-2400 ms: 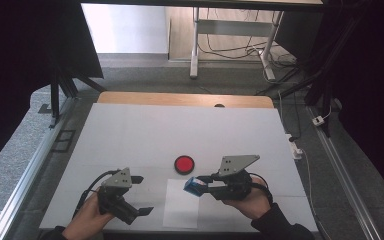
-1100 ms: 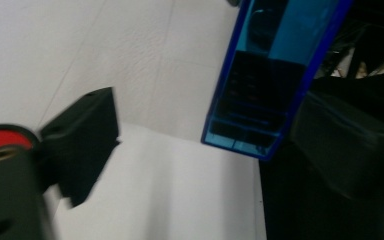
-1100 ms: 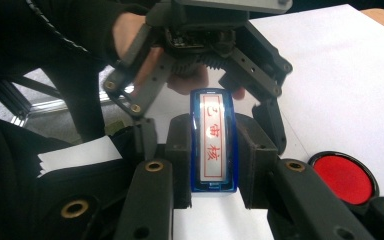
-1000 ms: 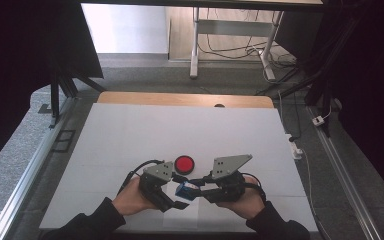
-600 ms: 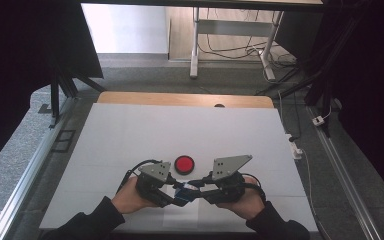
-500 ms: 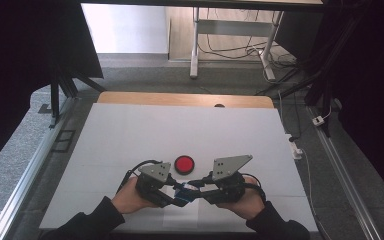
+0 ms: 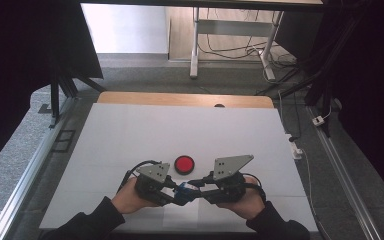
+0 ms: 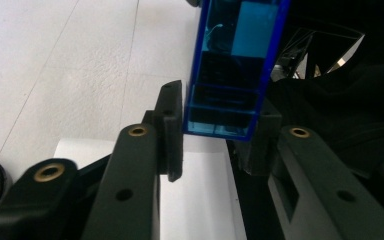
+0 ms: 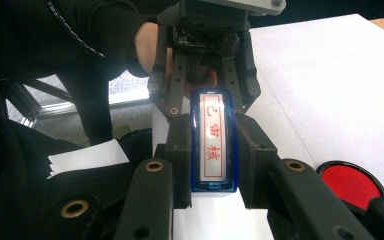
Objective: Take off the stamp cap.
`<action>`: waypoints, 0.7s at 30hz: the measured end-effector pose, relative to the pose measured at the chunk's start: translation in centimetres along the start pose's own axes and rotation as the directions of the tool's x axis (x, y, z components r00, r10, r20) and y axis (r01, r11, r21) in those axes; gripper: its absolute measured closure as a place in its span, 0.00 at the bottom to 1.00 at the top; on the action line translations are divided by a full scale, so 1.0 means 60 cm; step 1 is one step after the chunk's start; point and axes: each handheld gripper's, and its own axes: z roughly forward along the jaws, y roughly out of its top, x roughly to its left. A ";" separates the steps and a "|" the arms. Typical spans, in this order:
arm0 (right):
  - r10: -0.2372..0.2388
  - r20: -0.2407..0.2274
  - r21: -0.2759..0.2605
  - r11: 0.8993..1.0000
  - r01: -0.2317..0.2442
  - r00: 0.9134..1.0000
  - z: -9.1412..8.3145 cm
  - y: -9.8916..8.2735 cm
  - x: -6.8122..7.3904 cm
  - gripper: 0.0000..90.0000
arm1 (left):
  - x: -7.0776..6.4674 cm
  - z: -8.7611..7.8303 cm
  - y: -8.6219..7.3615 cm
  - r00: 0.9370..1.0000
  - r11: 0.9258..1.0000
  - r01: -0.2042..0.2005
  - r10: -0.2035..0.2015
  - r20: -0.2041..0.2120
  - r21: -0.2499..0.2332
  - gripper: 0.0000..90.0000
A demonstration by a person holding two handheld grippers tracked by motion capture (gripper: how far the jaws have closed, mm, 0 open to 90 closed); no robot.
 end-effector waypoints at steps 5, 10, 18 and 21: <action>0.004 -0.003 -0.005 1.000 -0.004 1.000 -0.001 0.000 0.000 0.79 | 0.000 0.000 -0.001 1.000 1.000 0.000 0.000 0.004 -0.010 0.75; 0.004 -0.005 -0.006 1.000 -0.004 1.000 0.000 0.000 0.000 0.79 | 0.000 -0.001 -0.001 1.000 1.000 -0.001 0.001 0.007 -0.011 0.75; 0.011 -0.013 -0.011 1.000 -0.011 1.000 0.000 -0.002 -0.002 0.79 | 0.000 -0.002 0.002 1.000 1.000 -0.011 0.011 0.006 0.005 0.76; 0.013 -0.016 -0.016 1.000 -0.013 1.000 0.000 -0.002 -0.003 0.79 | 0.000 -0.003 0.002 1.000 1.000 -0.009 0.009 0.009 0.005 0.76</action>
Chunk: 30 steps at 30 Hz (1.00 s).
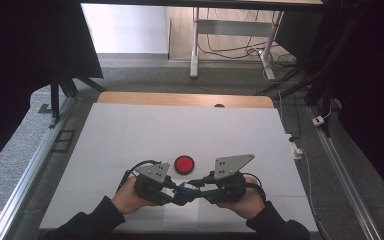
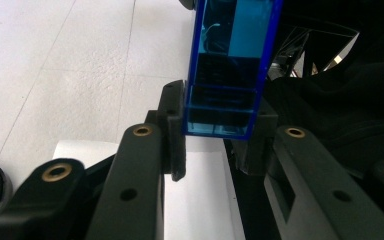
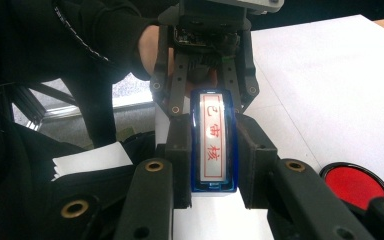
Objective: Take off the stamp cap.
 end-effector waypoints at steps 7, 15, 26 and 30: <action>-0.002 -0.001 0.002 1.000 0.002 1.000 0.000 -0.001 0.000 0.80 | -0.001 0.000 0.000 1.000 1.000 0.002 -0.002 -0.006 0.004 0.77; -0.007 0.001 -0.005 1.000 0.007 1.000 0.000 -0.001 0.001 0.80 | -0.002 -0.001 0.001 1.000 1.000 0.014 -0.014 -0.002 0.010 0.77; 0.020 0.027 -0.070 0.997 -0.018 0.999 -0.025 -0.003 -0.009 0.80 | 0.003 -0.005 -0.008 0.999 0.999 0.051 -0.051 0.009 0.013 0.77; 0.010 0.033 -0.057 0.998 -0.008 0.999 -0.021 -0.004 -0.008 0.80 | 0.002 -0.003 -0.010 0.999 0.998 0.053 -0.052 -0.012 0.031 0.76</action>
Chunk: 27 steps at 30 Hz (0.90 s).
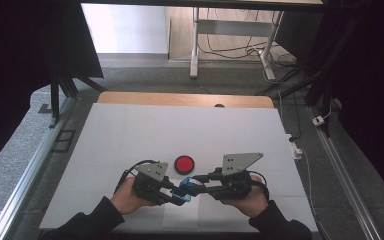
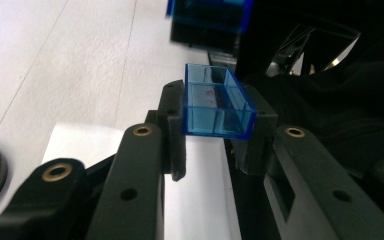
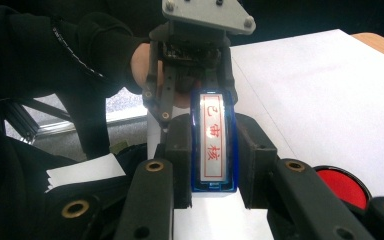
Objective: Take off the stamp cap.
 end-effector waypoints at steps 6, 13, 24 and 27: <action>-0.014 0.023 -0.003 1.000 0.014 1.000 -0.001 0.001 0.002 0.80 | -0.003 -0.002 0.001 0.998 0.999 0.025 -0.024 -0.054 0.022 0.76; -0.012 0.053 0.002 1.000 0.012 0.999 -0.002 0.001 0.002 0.80 | -0.012 -0.010 -0.002 0.991 0.997 0.063 -0.058 -0.125 0.036 0.76; 0.011 0.089 -0.004 1.000 -0.011 0.996 -0.004 0.001 0.000 0.79 | -0.027 -0.040 -0.011 0.971 0.993 0.115 -0.113 -0.212 -0.004 0.76; 0.015 0.099 -0.001 1.000 -0.015 0.995 -0.006 0.001 0.000 0.79 | -0.035 -0.049 -0.012 0.963 0.991 0.132 -0.131 -0.235 -0.010 0.76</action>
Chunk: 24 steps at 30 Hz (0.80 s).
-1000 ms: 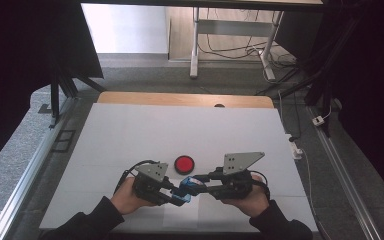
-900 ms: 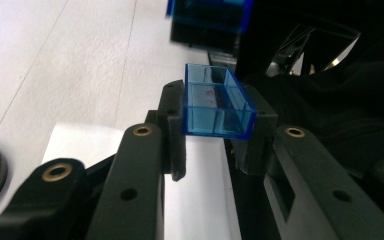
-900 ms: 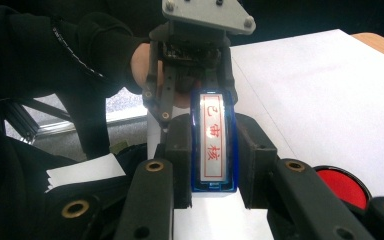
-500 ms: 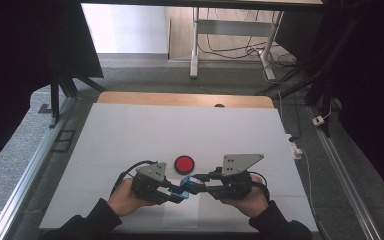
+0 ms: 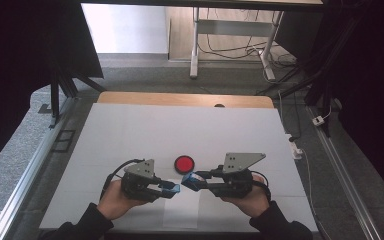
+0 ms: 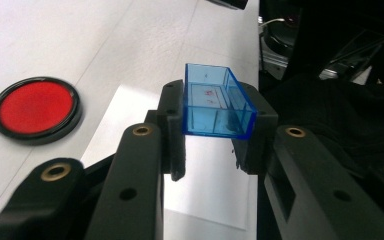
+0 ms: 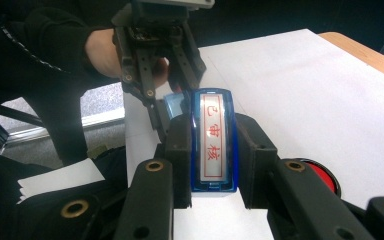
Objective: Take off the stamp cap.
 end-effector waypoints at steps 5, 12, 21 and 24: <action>0.012 0.013 -0.005 1.000 -0.012 1.000 -0.002 0.000 -0.002 0.79 | -0.010 -0.017 -0.006 0.999 1.000 0.012 -0.012 -0.043 -0.004 0.76; 0.024 0.044 0.003 1.000 -0.024 0.999 -0.003 -0.001 -0.004 0.79 | -0.019 -0.042 -0.019 0.991 0.999 0.043 -0.046 -0.123 -0.020 0.76; 0.042 0.067 0.005 0.999 -0.042 0.997 -0.004 -0.002 -0.009 0.79 | -0.029 -0.066 -0.038 0.979 0.996 0.090 -0.092 -0.182 -0.021 0.76; 0.047 0.076 0.006 0.999 -0.047 0.996 -0.004 -0.002 -0.010 0.79 | -0.034 -0.076 -0.049 0.971 0.994 0.103 -0.106 -0.216 -0.024 0.76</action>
